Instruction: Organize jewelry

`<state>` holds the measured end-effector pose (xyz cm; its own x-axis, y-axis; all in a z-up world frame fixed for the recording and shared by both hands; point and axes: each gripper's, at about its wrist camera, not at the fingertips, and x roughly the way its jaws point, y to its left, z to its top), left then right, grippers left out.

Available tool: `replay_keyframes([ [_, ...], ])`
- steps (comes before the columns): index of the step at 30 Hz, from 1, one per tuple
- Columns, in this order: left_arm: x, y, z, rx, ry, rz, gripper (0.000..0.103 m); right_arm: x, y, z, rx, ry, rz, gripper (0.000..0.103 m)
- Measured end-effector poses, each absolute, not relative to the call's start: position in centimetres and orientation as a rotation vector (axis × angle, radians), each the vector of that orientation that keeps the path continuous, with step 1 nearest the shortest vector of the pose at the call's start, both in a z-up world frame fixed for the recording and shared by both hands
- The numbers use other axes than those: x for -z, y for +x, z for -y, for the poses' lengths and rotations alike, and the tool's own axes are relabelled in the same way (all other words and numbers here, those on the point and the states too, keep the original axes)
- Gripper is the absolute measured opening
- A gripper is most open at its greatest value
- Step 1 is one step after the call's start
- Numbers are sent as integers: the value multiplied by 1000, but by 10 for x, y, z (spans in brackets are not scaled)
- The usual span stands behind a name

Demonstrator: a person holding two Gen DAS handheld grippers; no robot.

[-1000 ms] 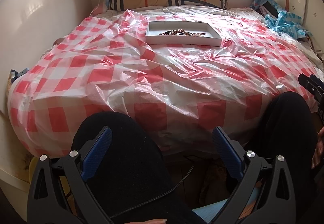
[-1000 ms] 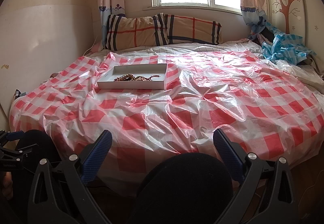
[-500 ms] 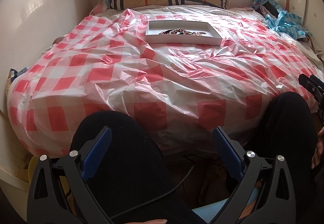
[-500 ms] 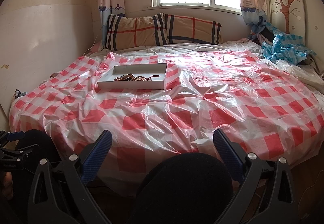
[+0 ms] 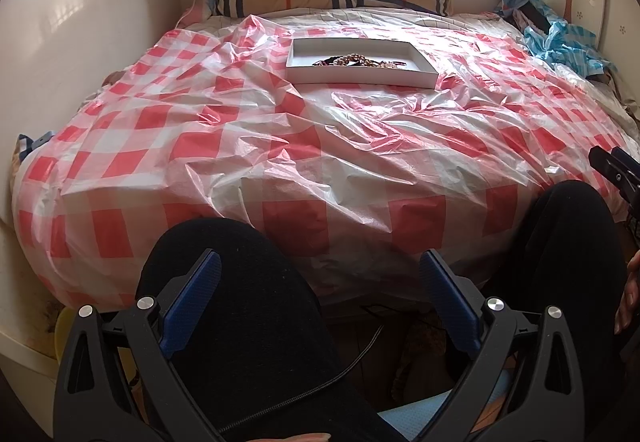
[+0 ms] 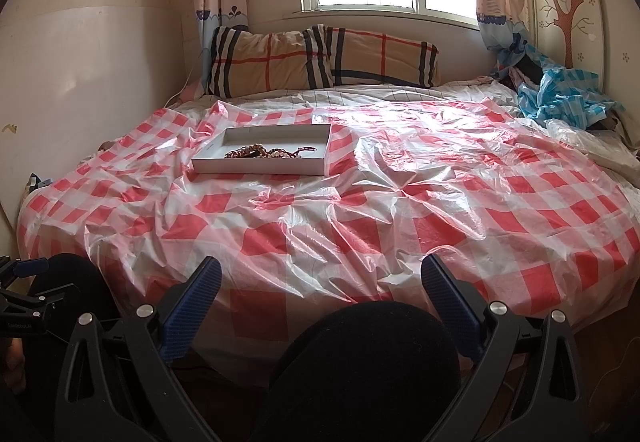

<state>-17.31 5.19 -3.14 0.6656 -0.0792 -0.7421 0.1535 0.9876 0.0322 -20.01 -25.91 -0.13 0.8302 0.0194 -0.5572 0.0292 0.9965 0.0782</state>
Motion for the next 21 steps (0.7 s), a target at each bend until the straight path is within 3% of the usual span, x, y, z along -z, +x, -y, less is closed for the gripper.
replay_keyframes([
  [21,31,-172,-53,132,96,-834,95,0,-199,260,3,83,-593,96],
])
